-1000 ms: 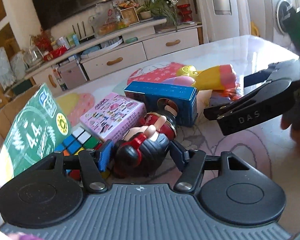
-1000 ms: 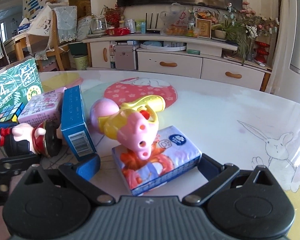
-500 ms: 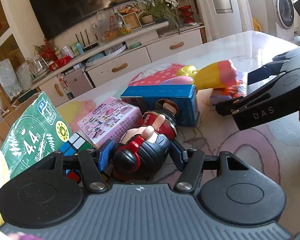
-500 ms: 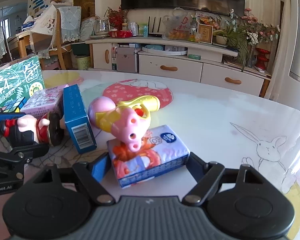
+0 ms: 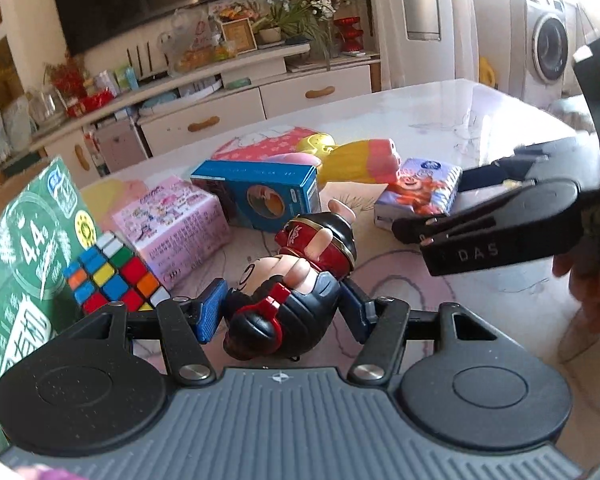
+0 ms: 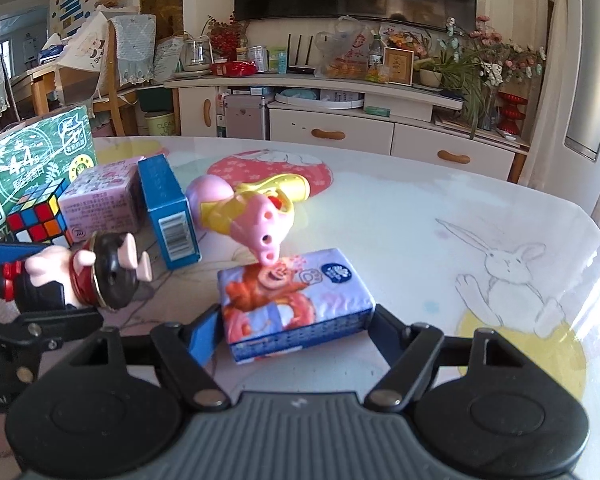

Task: Organize rigid objects
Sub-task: 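Grasp the black-and-red figure with the left tool while the right grasps the tissue pack, then carry both objects into the cardboard box and open both tools to release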

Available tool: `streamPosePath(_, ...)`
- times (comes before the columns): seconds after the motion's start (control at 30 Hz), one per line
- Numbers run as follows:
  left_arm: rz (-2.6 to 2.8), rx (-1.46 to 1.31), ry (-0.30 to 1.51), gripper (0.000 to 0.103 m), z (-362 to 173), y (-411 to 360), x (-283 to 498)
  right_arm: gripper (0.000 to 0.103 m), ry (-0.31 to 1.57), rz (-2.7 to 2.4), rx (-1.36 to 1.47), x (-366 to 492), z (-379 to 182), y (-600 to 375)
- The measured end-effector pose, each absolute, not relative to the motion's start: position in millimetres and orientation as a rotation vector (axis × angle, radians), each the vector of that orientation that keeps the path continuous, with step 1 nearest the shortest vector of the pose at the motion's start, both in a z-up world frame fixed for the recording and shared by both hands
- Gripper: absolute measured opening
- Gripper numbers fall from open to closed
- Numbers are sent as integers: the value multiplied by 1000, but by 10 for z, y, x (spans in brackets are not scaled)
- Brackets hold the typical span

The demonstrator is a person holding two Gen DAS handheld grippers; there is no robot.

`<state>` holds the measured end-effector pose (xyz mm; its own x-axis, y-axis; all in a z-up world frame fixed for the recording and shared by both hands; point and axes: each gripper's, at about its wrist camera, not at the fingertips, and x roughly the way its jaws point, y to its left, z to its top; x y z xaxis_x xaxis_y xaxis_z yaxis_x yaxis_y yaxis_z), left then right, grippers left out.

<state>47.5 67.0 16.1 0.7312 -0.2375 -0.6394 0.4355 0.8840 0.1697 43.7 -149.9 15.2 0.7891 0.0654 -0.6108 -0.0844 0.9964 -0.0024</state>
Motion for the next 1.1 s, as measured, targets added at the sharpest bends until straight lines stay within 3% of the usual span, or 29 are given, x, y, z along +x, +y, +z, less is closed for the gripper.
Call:
streamPosePath(0.63,-389,19,816,74,274,1130,445,76,660,11,18,-78,208,-1149)
streamPosePath(1.1,-428,-71,779,74,516,1426,340,76,658,-1,-9,-360,277,-839)
